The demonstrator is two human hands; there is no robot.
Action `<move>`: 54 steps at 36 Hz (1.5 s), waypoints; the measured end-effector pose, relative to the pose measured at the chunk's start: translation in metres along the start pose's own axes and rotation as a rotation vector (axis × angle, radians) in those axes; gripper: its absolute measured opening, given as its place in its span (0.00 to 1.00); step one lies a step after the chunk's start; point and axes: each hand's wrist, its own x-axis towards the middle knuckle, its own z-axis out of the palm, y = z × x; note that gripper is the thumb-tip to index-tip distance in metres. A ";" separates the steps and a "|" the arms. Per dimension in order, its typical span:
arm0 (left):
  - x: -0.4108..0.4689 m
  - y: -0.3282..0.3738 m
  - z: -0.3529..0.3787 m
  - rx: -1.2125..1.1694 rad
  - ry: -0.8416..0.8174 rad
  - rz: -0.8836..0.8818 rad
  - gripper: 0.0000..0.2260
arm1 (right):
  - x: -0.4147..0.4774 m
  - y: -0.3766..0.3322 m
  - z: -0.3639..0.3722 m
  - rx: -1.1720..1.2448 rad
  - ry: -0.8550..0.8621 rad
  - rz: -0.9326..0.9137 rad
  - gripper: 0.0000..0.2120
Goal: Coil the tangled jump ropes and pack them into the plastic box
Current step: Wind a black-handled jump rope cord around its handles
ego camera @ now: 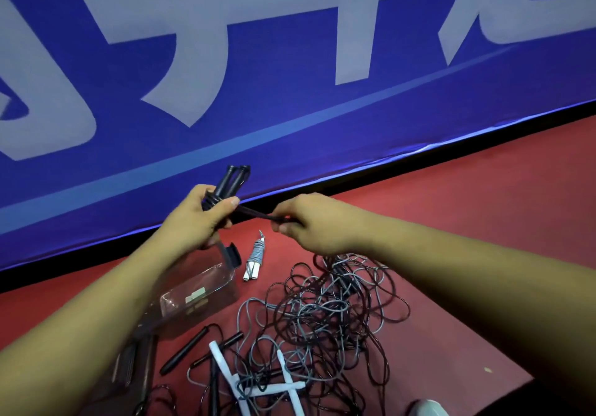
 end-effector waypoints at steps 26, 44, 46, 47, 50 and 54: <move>-0.029 0.018 0.046 0.675 -0.480 0.312 0.17 | -0.007 0.013 -0.017 -0.123 0.238 -0.010 0.07; -0.041 0.030 0.037 0.107 -0.419 0.380 0.22 | -0.016 0.049 -0.003 0.517 -0.012 0.136 0.17; -0.040 0.033 0.038 0.061 -0.363 0.346 0.16 | -0.016 0.044 -0.001 0.569 -0.049 0.139 0.21; -0.039 0.036 0.039 0.042 -0.319 0.329 0.12 | -0.015 0.043 0.001 0.573 -0.070 0.155 0.18; -0.029 0.038 0.029 -0.052 -0.163 0.250 0.09 | -0.017 0.046 0.008 0.430 -0.175 0.262 0.12; -0.017 0.028 0.010 0.115 -0.049 0.220 0.13 | -0.020 0.046 0.009 0.343 -0.197 0.318 0.11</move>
